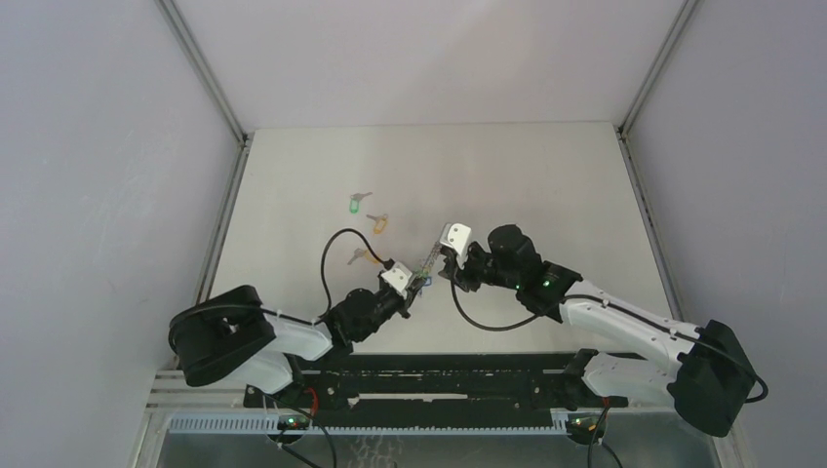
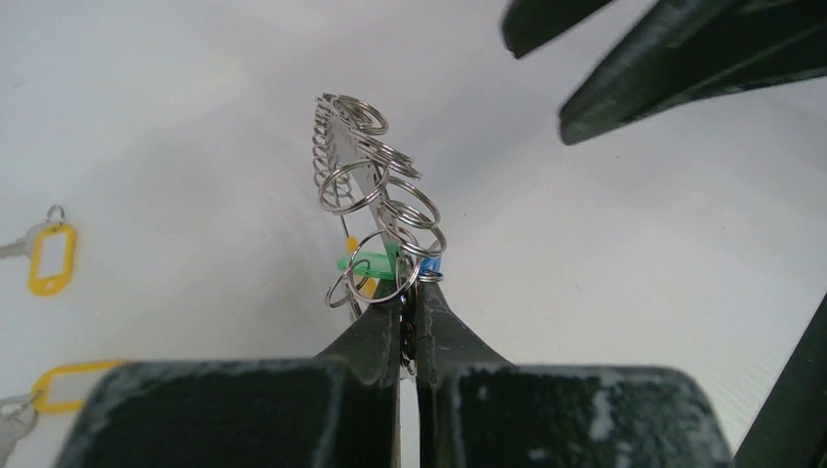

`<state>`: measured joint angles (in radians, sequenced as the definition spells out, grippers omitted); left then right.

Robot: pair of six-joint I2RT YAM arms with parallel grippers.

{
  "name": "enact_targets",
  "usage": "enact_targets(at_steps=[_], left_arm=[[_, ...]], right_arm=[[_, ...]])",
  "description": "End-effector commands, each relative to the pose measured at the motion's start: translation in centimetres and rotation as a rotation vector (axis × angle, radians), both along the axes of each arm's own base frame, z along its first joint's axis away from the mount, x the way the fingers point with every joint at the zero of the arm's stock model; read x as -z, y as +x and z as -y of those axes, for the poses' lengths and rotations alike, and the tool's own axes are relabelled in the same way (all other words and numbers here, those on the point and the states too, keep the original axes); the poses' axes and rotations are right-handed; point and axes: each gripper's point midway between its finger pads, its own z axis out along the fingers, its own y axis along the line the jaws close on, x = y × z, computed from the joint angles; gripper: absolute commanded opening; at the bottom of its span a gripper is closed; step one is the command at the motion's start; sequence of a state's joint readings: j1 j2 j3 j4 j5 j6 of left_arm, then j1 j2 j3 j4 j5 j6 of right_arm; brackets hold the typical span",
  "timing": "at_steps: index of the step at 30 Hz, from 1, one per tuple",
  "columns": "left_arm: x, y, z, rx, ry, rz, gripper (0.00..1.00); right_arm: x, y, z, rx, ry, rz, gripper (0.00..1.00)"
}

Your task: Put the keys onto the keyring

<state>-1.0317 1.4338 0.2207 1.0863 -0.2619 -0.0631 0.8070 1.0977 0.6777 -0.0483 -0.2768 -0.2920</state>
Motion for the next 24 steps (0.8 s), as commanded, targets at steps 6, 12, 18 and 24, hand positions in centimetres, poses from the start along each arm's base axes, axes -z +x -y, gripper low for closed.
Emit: enact_targets(at_steps=[6, 12, 18, 24], left_arm=[[-3.4, -0.2, -0.9, 0.013, 0.124, 0.152, 0.00], [-4.2, 0.1, -1.7, -0.004, 0.205, 0.196, 0.00], [-4.9, -0.2, -1.5, -0.002, 0.204, 0.219, 0.00], [-5.7, -0.6, -1.1, 0.007, 0.196, 0.241, 0.00]], right_arm=[[-5.3, 2.7, -1.6, 0.110, 0.070, -0.039, 0.37], [-6.8, 2.6, -2.3, 0.174, 0.079, -0.184, 0.42], [-6.6, 2.1, -3.4, 0.196, -0.019, -0.238, 0.46], [-5.3, 1.8, -4.8, 0.197, -0.122, -0.273, 0.47]])
